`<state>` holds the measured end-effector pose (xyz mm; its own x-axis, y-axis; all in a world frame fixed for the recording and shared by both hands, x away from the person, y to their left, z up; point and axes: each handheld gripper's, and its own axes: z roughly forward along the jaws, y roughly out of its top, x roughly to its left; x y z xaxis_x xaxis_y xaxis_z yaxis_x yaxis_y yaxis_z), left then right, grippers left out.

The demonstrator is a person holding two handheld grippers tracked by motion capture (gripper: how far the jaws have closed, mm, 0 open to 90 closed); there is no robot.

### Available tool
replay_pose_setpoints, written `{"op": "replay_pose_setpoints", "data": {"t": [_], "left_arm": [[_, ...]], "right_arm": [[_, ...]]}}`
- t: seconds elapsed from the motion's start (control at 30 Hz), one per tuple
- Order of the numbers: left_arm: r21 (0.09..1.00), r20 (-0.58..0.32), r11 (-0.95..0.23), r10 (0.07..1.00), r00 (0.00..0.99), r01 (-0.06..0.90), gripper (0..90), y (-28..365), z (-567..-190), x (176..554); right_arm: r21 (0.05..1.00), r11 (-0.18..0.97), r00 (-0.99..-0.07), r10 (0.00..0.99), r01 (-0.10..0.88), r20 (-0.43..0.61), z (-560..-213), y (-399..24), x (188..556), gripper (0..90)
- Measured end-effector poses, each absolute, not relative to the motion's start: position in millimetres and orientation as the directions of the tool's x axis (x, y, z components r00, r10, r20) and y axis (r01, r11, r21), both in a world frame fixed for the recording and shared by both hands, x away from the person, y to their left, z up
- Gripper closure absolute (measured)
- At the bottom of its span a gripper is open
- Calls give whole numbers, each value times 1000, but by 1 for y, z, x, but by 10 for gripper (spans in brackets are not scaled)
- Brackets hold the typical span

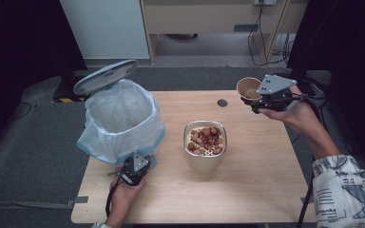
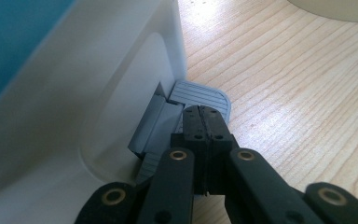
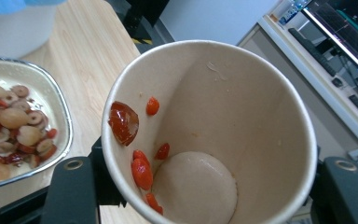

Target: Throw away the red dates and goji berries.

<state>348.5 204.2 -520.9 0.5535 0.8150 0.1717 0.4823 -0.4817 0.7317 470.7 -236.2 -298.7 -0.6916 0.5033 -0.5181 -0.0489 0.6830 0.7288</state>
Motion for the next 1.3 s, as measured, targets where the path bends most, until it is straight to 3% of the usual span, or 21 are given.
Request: {"op": "replay_pose_setpoints", "data": {"t": [1.3], "left_arm": [[732, 171, -481, 815, 554, 482, 892, 204, -521, 349]], "right_arm": [[876, 457, -812, 563, 150, -154, -309, -260, 485, 345]]}}
